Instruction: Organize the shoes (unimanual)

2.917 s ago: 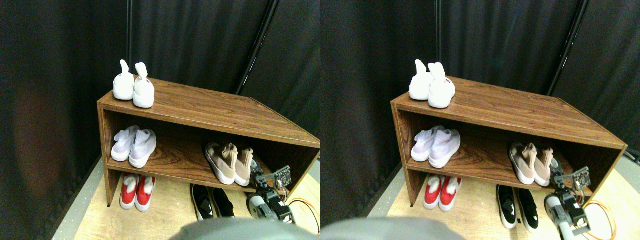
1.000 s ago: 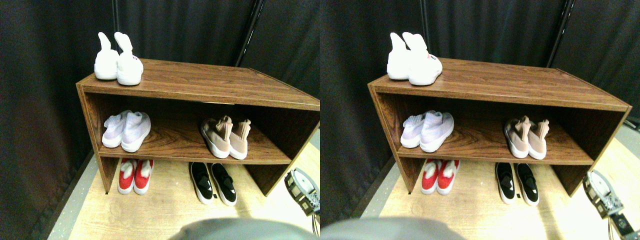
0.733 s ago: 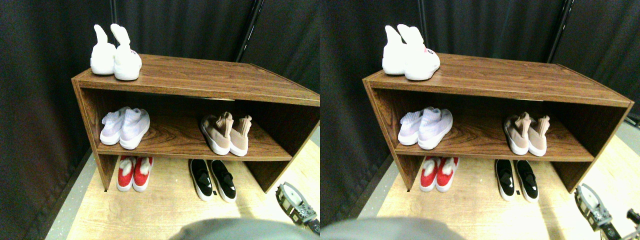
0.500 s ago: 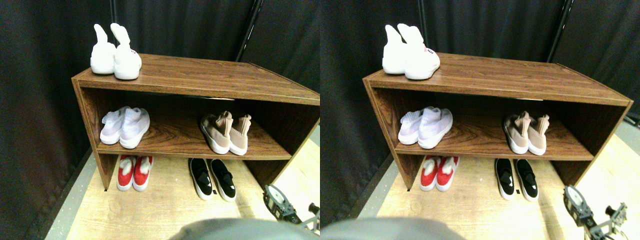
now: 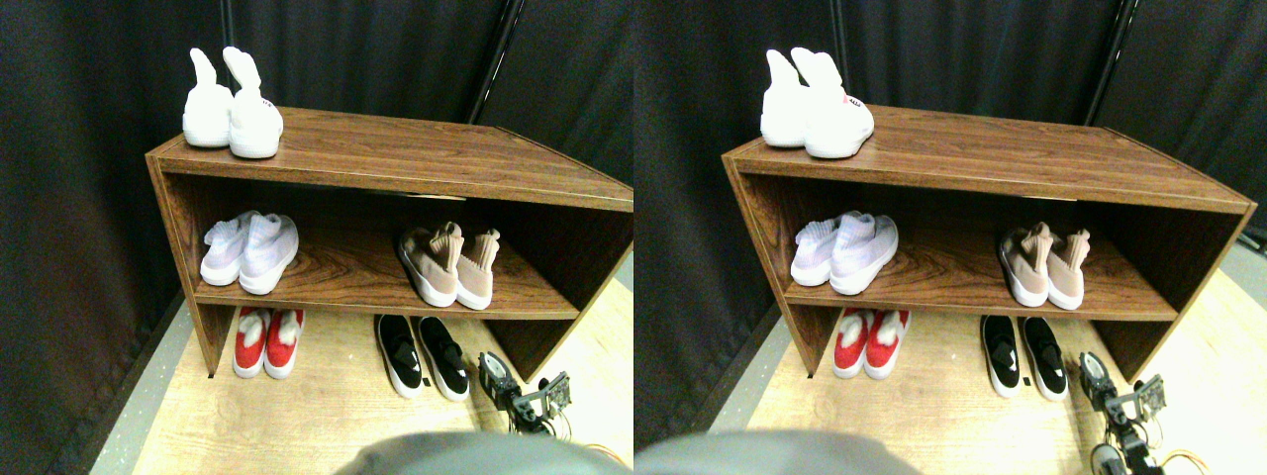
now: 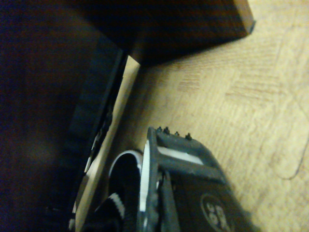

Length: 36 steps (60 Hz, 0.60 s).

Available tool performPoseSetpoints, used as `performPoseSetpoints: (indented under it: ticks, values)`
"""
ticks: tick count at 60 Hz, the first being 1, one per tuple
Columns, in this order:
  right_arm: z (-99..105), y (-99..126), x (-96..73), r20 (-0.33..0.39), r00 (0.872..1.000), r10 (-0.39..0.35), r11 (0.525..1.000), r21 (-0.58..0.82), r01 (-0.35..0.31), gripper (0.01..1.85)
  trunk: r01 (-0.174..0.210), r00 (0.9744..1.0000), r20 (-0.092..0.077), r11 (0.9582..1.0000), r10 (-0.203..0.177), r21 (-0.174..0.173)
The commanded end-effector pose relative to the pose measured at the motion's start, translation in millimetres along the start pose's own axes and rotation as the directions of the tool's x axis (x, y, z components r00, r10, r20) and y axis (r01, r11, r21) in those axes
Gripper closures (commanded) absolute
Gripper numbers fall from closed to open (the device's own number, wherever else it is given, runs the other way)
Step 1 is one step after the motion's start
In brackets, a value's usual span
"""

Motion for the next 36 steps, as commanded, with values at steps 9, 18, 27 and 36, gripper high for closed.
performPoseSetpoints:
  ticks: [9,18,27,36]
  values:
    - [3.1,2.1,15.2,0.018,0.999,0.037,0.999,-0.028,-0.037,1.80,-0.018,0.9998,-0.011,0.9994,0.018,-0.029]
    - [1.5,11.0,18.8,0.015,0.999,0.046,0.996,-0.073,-0.045,1.80,-0.019,0.9998,-0.003,0.9993,0.019,-0.033]
    - [-1.7,16.7,24.3,0.022,0.999,0.035,0.997,-0.062,-0.034,1.80,-0.022,0.9998,0.000,0.9990,0.022,-0.038]
    - [-7.6,15.6,34.1,0.044,0.999,0.012,0.999,-0.032,-0.011,1.80,-0.036,0.9993,0.002,0.9981,0.036,-0.049]
